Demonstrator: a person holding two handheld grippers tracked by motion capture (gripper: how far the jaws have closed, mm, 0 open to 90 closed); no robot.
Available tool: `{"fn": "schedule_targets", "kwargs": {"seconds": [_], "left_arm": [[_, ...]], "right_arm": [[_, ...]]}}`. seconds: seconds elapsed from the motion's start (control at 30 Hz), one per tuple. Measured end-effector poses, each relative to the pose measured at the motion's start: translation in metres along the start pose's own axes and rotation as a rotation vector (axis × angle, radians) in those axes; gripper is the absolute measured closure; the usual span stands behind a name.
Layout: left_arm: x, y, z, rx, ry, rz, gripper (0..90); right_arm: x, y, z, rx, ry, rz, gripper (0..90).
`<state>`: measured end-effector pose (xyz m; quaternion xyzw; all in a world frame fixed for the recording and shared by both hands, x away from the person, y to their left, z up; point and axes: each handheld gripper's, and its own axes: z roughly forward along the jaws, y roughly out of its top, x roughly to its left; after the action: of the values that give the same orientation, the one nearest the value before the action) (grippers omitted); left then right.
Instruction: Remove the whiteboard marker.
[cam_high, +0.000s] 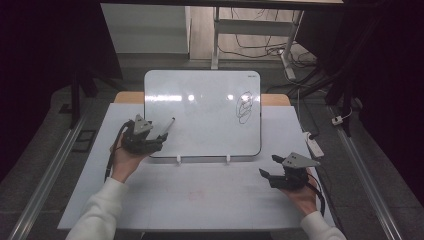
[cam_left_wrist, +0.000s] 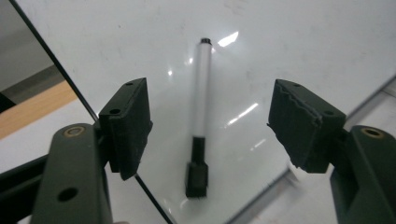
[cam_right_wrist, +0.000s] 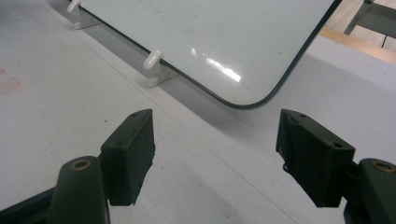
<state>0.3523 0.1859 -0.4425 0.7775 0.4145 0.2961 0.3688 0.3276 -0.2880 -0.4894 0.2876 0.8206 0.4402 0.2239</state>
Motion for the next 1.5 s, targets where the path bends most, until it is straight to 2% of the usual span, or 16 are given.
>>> {"fn": "schedule_targets", "kwargs": {"seconds": [0.27,0.33,0.4,0.43,0.57,0.73,0.83,1.0,1.03,1.23,1.27,1.5], "left_arm": [[0.001,0.008,0.025,0.011,0.058,0.037,36.2],[0.001,0.01,0.034,0.023,0.069,0.056,39.2],[0.001,0.01,0.036,0.029,0.071,0.065,42.7],[0.0,0.011,0.042,0.037,0.083,0.085,44.4],[-0.003,0.01,0.049,0.051,0.098,0.115,49.4],[-0.006,0.011,0.051,0.038,0.122,0.143,55.7],[-0.01,0.011,0.053,0.031,0.148,0.18,60.3],[-0.014,0.012,0.054,0.029,0.157,0.208,67.8],[-0.015,0.012,0.054,0.031,0.157,0.225,69.6],[-0.017,0.012,0.055,0.034,0.149,0.238,77.2],[-0.019,0.012,0.056,0.036,0.152,0.251,78.4],[-0.019,0.011,0.056,0.03,0.133,0.255,81.1]], "right_arm": [[0.0,-0.001,0.002,0.012,0.001,0.005,28.5],[0.001,-0.002,0.003,0.016,0.003,0.005,28.5],[0.002,-0.002,0.004,0.017,0.001,0.005,28.6],[0.002,-0.002,0.004,0.018,0.0,0.004,28.6],[0.001,-0.002,0.004,0.02,-0.001,0.006,28.7],[0.002,-0.002,0.005,0.025,-0.002,0.005,28.7],[0.002,-0.002,0.005,0.026,-0.006,0.004,28.8],[0.001,-0.002,0.005,0.029,-0.007,0.005,28.9],[0.002,-0.002,0.005,0.029,-0.009,0.004,28.9],[0.001,-0.002,0.005,0.03,-0.014,0.005,29.0],[0.001,-0.002,0.005,0.03,-0.015,0.006,29.0],[0.001,-0.002,0.005,0.031,-0.02,0.01,29.4]]}}
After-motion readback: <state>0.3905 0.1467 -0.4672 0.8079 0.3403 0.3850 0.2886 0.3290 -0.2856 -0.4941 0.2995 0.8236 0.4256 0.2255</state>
